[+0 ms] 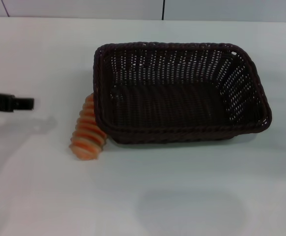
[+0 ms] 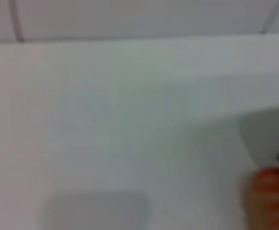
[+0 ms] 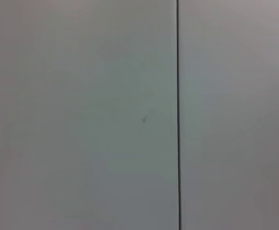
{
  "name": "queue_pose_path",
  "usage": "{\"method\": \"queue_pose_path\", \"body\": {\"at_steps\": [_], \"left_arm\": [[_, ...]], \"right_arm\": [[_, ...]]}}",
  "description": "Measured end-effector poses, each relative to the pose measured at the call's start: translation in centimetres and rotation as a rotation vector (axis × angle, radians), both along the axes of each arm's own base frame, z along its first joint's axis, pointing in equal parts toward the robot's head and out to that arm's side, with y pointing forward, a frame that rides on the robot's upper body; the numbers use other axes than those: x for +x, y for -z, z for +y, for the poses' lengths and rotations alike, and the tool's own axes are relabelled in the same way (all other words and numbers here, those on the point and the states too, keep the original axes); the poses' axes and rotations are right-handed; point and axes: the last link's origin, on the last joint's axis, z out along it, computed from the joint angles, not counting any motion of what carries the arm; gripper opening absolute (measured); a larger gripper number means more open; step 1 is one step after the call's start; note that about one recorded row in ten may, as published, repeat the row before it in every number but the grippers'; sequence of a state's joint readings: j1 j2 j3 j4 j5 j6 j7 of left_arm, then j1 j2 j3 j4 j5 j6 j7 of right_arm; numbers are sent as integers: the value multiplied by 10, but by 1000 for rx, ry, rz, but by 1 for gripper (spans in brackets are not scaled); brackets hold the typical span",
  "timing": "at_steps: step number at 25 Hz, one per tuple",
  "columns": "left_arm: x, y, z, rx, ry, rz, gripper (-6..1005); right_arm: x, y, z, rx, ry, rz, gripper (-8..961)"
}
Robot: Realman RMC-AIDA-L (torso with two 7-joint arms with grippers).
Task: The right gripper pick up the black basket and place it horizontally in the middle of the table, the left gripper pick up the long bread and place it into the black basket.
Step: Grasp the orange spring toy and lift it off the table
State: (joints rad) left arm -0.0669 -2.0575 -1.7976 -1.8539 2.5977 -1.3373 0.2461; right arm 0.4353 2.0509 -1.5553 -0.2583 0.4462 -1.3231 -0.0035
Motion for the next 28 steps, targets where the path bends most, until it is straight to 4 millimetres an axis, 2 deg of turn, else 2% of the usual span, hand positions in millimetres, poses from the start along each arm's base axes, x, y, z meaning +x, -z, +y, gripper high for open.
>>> {"method": "queue_pose_path", "body": {"at_steps": [2, 7, 8, 19, 21, 24, 28], "left_arm": [[-1, 7, -7, -90, 14, -56, 797], [-2, 16, -10, -157, 16, -85, 797], [-4, 26, -11, -217, 10, -117, 797], [0, 46, -11, -297, 24, -220, 797], [1, 55, -8, -324, 24, -269, 797], [1, 55, -8, -324, 24, -269, 797], [-4, 66, -1, -327, 22, -278, 797]], "right_arm": [[0, 0, 0, -2, 1, 0, 317], [-1, 0, 2, -6, 0, 2, 318], [-1, 0, 2, -6, -2, 1, 318], [-6, 2, 6, 4, 14, -56, 317], [-7, 2, 7, 3, 8, -45, 318], [-8, 1, 7, 4, 4, -39, 318], [-7, 0, 7, 3, 6, -39, 318]]}}
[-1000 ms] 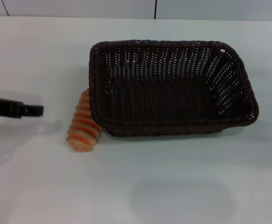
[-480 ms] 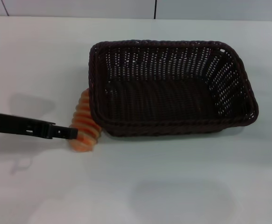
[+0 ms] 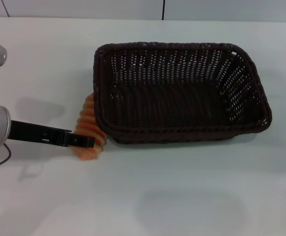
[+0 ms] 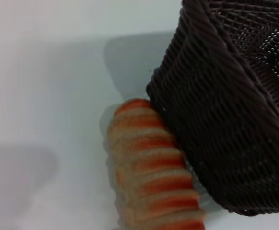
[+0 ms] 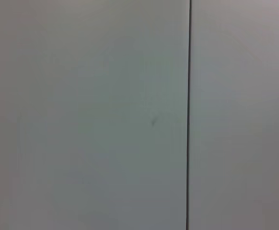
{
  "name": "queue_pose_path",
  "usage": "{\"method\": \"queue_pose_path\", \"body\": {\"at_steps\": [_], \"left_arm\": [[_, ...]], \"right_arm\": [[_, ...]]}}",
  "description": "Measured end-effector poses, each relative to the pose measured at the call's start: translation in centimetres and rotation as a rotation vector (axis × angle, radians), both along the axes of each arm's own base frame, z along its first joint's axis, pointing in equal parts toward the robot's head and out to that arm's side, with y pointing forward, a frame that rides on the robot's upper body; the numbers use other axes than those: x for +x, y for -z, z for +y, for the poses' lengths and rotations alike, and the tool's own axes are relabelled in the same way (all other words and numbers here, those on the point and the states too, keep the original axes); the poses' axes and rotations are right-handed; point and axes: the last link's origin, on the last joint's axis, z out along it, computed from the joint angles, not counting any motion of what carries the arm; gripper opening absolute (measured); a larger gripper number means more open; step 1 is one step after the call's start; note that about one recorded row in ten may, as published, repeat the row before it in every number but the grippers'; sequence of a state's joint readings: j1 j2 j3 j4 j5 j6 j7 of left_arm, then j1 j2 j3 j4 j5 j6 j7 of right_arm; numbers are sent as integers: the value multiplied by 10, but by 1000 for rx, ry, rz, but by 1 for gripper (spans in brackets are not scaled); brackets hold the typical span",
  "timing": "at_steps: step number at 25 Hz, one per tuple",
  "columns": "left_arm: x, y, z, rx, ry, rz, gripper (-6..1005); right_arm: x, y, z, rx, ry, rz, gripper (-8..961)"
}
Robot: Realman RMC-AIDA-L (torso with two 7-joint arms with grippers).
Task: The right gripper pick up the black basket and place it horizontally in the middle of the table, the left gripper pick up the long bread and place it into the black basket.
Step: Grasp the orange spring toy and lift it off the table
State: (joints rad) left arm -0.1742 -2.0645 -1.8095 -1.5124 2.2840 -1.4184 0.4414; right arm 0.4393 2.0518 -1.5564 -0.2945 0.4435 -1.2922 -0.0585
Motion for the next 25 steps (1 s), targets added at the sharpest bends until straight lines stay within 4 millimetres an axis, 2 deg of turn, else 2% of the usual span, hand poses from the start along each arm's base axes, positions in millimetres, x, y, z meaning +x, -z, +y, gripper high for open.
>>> {"method": "queue_pose_path", "body": {"at_steps": [25], "left_arm": [[-14, 20, 8, 8, 14, 22, 727]], "right_arm": [[-4, -1, 4, -3, -9, 11, 317]]}}
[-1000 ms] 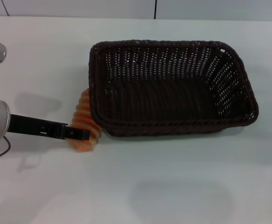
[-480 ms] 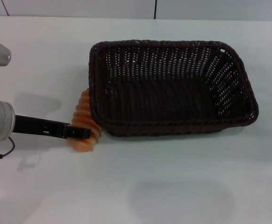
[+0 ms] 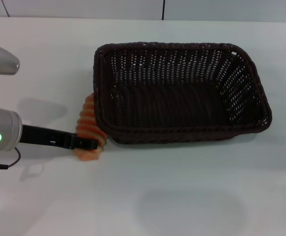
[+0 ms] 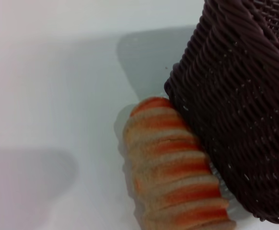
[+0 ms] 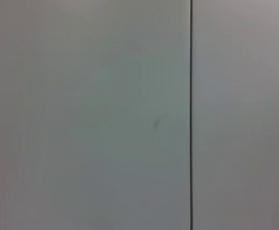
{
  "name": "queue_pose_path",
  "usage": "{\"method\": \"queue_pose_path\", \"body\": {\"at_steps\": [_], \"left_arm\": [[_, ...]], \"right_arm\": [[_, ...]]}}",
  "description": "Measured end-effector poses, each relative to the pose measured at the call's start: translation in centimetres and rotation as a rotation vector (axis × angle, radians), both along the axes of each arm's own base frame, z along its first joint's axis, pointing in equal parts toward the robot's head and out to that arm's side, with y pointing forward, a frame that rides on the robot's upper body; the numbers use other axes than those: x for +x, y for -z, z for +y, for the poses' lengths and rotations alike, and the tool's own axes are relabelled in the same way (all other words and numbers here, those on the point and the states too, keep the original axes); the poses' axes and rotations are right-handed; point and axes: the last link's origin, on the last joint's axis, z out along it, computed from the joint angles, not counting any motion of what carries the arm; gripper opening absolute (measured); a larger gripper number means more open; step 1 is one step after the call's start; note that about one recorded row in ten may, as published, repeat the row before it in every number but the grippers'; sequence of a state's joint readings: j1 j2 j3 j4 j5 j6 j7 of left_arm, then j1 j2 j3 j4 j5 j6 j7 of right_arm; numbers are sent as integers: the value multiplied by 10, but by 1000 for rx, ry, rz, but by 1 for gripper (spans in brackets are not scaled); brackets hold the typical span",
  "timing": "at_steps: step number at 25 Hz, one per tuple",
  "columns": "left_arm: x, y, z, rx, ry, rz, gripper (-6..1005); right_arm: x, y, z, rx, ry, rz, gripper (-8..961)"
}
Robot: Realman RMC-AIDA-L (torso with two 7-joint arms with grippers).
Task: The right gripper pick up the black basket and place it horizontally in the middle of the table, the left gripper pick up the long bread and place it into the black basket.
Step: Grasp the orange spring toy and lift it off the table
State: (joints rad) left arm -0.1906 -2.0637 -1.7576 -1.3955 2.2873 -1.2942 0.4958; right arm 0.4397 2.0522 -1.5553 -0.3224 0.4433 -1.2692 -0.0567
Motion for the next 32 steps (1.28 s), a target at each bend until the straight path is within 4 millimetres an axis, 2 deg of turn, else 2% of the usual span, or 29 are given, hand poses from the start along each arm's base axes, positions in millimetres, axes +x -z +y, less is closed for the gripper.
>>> {"method": "queue_pose_path", "body": {"at_steps": [14, 23, 32], "left_arm": [[-6, 4, 3, 7, 5, 55, 688], [-9, 3, 4, 29, 9, 84, 577], [-4, -15, 17, 212, 71, 260, 489]], "right_arm": [[-3, 2, -2, 0, -12, 8, 317], [-2, 1, -6, 11, -13, 15, 318], [-2, 1, -8, 13, -16, 18, 317]]}}
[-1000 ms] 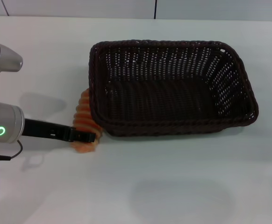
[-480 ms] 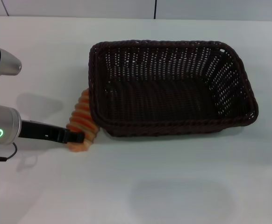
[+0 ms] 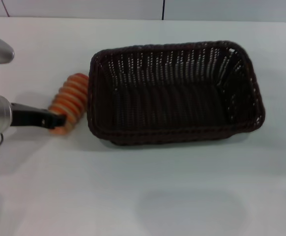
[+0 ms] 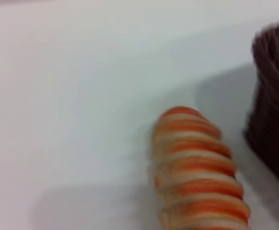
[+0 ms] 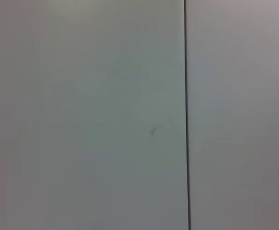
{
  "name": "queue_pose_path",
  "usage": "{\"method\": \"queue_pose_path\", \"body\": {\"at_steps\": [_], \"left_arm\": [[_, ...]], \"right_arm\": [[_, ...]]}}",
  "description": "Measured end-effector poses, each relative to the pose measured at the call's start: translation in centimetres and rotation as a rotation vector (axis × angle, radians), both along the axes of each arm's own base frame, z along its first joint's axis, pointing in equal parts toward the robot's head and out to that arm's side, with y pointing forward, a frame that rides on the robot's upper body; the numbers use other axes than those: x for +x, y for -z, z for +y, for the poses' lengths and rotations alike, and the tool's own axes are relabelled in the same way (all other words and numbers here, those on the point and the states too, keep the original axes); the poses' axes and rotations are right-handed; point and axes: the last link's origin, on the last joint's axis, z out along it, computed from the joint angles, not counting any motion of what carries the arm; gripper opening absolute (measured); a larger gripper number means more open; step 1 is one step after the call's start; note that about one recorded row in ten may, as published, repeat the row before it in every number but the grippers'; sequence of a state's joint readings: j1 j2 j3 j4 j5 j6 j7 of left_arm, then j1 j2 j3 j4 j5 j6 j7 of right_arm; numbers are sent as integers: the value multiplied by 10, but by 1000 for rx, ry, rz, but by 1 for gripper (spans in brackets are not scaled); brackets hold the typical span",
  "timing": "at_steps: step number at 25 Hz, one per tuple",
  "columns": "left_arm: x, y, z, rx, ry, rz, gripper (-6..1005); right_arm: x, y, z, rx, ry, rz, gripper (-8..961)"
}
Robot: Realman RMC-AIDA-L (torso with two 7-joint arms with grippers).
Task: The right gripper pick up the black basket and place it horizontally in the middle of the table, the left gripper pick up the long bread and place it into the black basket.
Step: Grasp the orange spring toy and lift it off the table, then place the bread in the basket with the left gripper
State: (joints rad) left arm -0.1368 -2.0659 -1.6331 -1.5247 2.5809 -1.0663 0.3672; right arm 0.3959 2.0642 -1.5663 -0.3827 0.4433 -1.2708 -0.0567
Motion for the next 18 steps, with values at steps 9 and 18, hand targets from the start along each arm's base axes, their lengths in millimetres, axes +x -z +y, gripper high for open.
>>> {"method": "queue_pose_path", "body": {"at_steps": [9, 18], "left_arm": [[-9, -37, 21, 188, 30, 55, 410], [43, -68, 18, 160, 172, -24, 338]], "right_arm": [[0, -1, -3, 9, -6, 5, 317], [1, -3, -5, 14, -5, 7, 318]]}}
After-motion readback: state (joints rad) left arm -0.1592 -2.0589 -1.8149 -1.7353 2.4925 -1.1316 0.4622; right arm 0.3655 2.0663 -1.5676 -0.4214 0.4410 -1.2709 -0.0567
